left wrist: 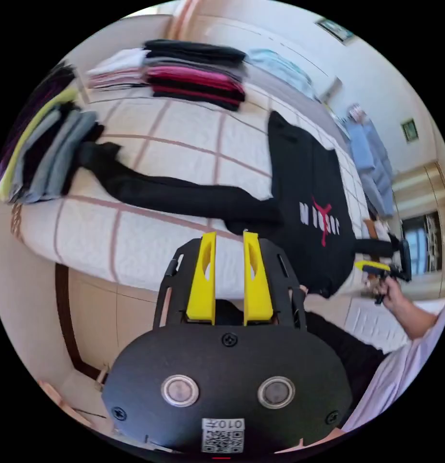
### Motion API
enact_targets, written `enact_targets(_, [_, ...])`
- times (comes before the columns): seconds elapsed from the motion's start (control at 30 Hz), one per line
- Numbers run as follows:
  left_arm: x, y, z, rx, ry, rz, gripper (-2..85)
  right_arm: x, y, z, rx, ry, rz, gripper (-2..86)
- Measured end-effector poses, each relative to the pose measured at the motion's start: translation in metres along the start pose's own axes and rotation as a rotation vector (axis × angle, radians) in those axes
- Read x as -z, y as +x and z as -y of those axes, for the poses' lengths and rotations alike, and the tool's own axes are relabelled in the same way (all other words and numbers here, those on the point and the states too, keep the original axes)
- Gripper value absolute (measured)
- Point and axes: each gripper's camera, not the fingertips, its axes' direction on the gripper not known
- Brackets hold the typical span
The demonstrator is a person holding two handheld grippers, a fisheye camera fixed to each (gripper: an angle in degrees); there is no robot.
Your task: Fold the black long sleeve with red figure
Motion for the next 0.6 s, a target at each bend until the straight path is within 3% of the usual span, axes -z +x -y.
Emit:
enact_targets(0.07, [0.021,-0.044,0.006,0.157,0.136,0.049,10.7,0.001,-0.015,0.017,0.043,0.037,0.027,2.2])
enact_targets(0.17, [0.027,-0.097,0.025,0.3,0.247,-0.029,10.8,-0.002,-0.04,0.036,0.104,0.07,0.059,2.1])
enact_targets(0.37, [-0.002,-0.104,0.062,0.279,0.178,-0.057,4.8,-0.014,-0.062,0.056,0.147,0.071,0.084,2.0])
enact_targets(0.53, [0.029,-0.003,0.072,0.003,0.287,0.121,2.9,-0.013,-0.057,0.051,0.117,0.084,0.081,2.1])
enact_targets(0.6, [0.05,0.101,0.075,-0.308,0.31,0.24,3.8,-0.011,-0.052,0.046,0.097,0.098,0.064,2.2])
